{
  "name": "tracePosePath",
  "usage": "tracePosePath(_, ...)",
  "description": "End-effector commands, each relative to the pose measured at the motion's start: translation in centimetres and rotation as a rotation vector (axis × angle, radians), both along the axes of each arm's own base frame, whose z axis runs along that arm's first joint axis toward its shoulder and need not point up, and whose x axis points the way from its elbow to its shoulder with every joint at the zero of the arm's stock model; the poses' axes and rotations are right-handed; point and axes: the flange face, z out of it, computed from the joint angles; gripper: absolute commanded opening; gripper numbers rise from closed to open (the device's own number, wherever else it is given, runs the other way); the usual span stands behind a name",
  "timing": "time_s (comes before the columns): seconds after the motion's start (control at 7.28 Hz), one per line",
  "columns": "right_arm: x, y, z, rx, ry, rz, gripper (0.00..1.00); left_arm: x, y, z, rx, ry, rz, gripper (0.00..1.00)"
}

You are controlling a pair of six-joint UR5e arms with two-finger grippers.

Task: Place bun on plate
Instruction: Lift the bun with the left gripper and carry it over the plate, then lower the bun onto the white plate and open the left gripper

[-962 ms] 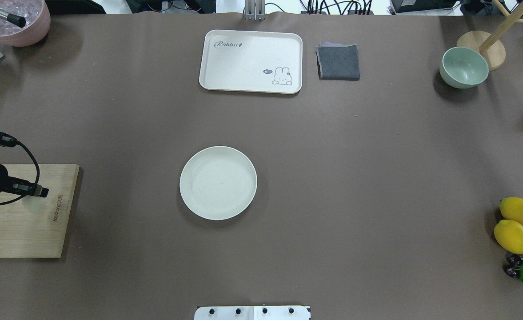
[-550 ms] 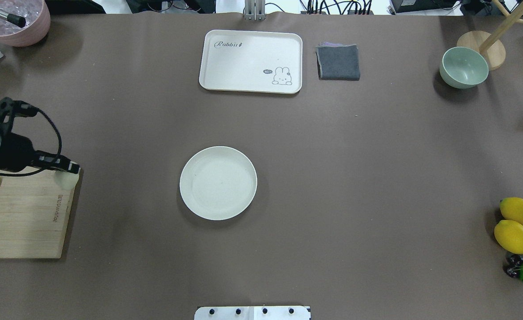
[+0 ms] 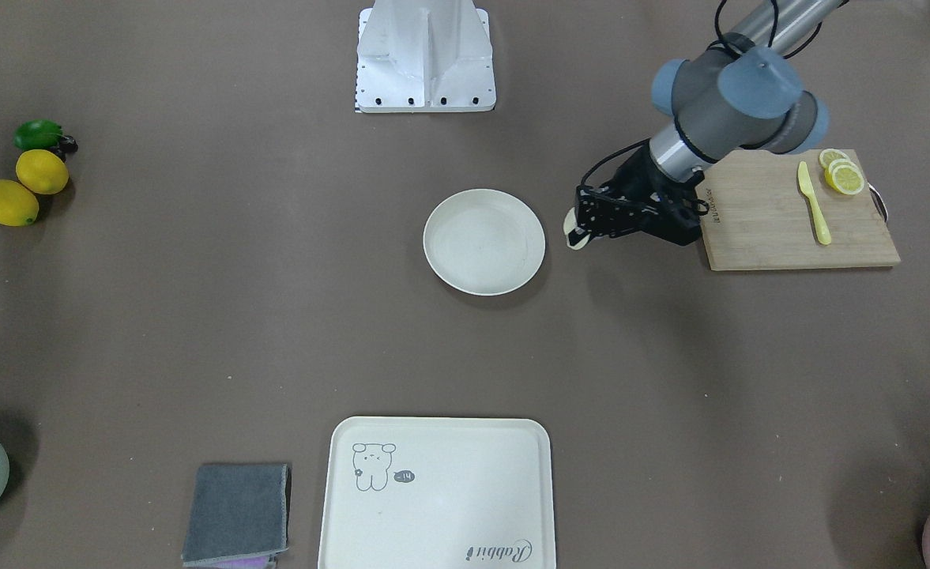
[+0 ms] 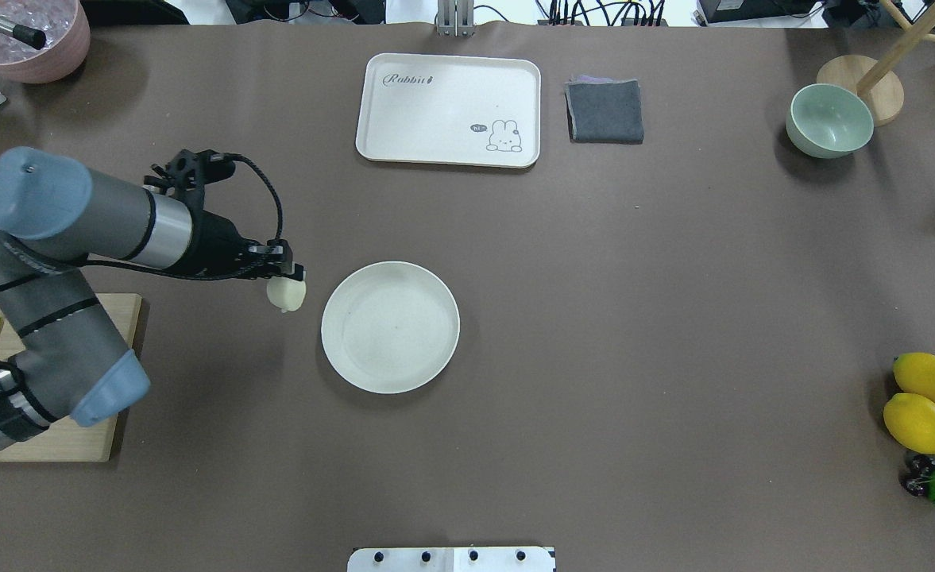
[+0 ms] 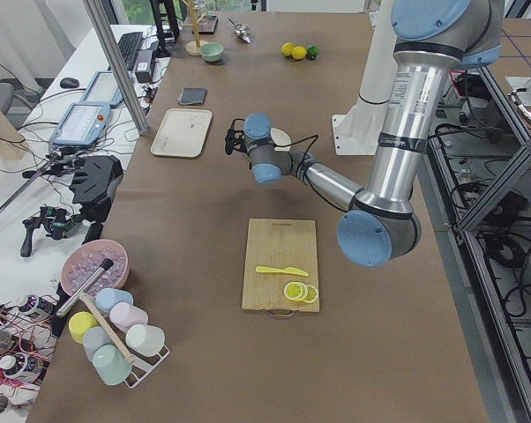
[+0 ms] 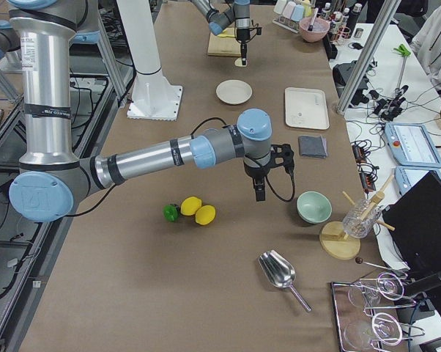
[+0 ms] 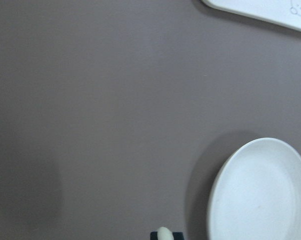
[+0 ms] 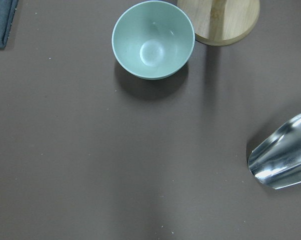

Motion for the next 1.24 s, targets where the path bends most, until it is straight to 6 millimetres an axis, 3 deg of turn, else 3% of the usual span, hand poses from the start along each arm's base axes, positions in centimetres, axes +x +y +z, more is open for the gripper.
tracePosePath(0.0, 0.4, 1.5, 1.9, -0.037, 0.005, 0.004, 1.0, 9.4, 0.8, -4.5, -0.029, 0.015, -0.075, 0.07)
tracePosePath(0.14, 0.5, 2.1, 2.8, -0.057, 0.008, 0.006, 1.0, 11.7, 1.5, -4.9, -0.019, 0.007, -0.09, 0.07)
tracePosePath(0.27, 0.6, 2.8, 3.5, -0.071, 0.011, 0.006, 1.0, 12.3, 2.2, -4.8, -0.017, 0.004, -0.087, 0.17)
tracePosePath(0.41, 0.7, 3.0, 3.7, -0.074, 0.011, 0.006, 1.0, 12.5, 2.6, -4.2, -0.018, -0.002, -0.08, 0.51)
tracePosePath(0.55, 0.7, 3.1, 3.8, -0.076, 0.011, 0.006, 1.0, 12.6, 2.8, -4.1, -0.011, -0.004, -0.096, 0.78)
tracePosePath(0.69, 0.7, 3.2, 4.0, -0.08, 0.012, 0.006, 1.0, 12.8, 3.2, -4.4, -0.008, 0.001, -0.094, 0.92)
tracePosePath(0.82, 0.7, 3.4, 4.1, -0.083, 0.012, 0.006, 1.0, 12.4, 3.2, -5.0, -0.003, 0.013, -0.094, 0.97)
tracePosePath(1.1, 0.7, 3.6, 4.4, -0.089, 0.013, 0.006, 1.0, 11.3, 3.0, -6.2, 0.008, 0.035, -0.104, 0.97)
